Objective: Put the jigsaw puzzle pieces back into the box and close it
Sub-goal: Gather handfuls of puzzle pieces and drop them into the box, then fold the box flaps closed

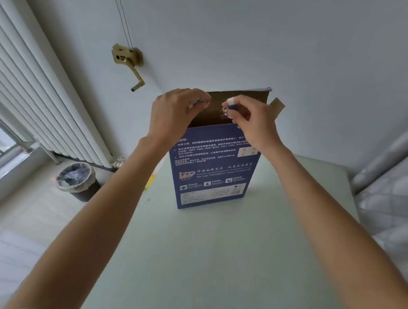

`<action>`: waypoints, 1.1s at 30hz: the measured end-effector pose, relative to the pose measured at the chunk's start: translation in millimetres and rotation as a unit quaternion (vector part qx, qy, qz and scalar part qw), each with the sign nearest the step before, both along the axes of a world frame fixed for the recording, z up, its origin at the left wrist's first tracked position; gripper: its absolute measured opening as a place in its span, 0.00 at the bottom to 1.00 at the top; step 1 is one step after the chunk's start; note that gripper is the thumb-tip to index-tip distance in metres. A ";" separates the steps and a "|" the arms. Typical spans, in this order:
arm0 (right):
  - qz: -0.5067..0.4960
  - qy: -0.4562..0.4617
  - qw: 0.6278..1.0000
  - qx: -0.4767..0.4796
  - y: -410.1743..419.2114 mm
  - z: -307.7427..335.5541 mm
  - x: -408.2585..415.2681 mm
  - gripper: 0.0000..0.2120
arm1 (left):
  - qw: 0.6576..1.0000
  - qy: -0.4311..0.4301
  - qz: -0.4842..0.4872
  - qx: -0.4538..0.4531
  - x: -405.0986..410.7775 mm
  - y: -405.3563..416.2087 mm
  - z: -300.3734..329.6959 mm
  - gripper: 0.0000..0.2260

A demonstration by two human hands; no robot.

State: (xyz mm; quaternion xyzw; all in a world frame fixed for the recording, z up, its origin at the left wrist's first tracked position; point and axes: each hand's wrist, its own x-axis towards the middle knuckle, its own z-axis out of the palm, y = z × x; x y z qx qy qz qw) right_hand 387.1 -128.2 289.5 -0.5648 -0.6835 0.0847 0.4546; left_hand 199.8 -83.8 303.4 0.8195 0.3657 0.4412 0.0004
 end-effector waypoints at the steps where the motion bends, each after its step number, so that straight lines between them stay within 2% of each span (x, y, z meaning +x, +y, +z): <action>1: -0.003 -0.025 1.000 0.002 10.4 0.0 1.0 0.09 | 1.000 0.023 0.002 -0.004 3.1 8.7 0.2 0.06; 5: -0.013 -0.109 0.994 0.003 34.9 -8.5 -0.4 0.10 | 0.994 0.102 0.005 -0.046 10.1 27.7 -13.0 0.07; 9: -0.014 -0.128 0.992 -0.002 44.6 -17.6 -2.6 0.08 | 0.988 0.131 0.013 -0.075 5.3 33.6 -24.2 0.10; 12: -0.011 -0.122 0.993 0.003 47.0 -20.0 -2.8 0.09 | 0.992 0.108 -0.009 -0.066 0.4 29.9 -23.1 0.09; 14: -0.008 -0.126 0.992 0.014 43.8 -18.7 -3.5 0.09 | 0.997 0.075 -0.030 -0.003 -6.2 23.4 -22.9 0.08; 16: -0.006 -0.144 0.988 0.046 35.1 -16.5 -2.0 0.08 | 0.996 0.015 -0.023 0.085 -15.7 17.4 -30.3 0.07; 18: -0.021 -0.156 0.982 0.104 23.4 -15.8 3.5 0.07 | 0.991 -0.072 0.010 0.112 -28.2 11.4 -42.5 0.05; 21: -0.087 -0.101 0.979 0.153 5.4 -24.7 21.8 0.07 | 0.986 -0.160 0.045 0.019 -41.0 7.0 -61.6 0.08; 24: -0.212 -0.015 0.966 0.147 -7.4 -44.7 35.6 0.08 | 0.969 -0.204 0.044 -0.130 -42.1 2.6 -74.0 0.21; 26: -0.290 0.045 0.950 0.106 -5.8 -56.2 44.7 0.16 | 0.948 -0.229 0.037 -0.216 -38.5 1.9 -79.7 0.28; 27: -0.293 0.090 0.950 0.056 -3.1 -59.8 48.6 0.22 | 0.937 -0.237 0.032 -0.253 -36.7 2.0 -82.1 0.30; 29: -0.227 0.208 0.947 -0.090 2.2 -59.5 52.0 0.31 | 0.915 -0.241 0.023 -0.323 -31.9 3.1 -84.5 0.31; 31: -0.126 0.287 0.929 -0.197 2.3 -59.1 50.4 0.30 | 0.900 -0.250 0.019 -0.356 -26.5 0.9 -83.7 0.28; 33: -0.095 0.291 0.929 -0.205 -2.2 -61.7 51.4 0.27 | 0.901 -0.258 0.019 -0.348 -21.4 -2.2 -81.9 0.26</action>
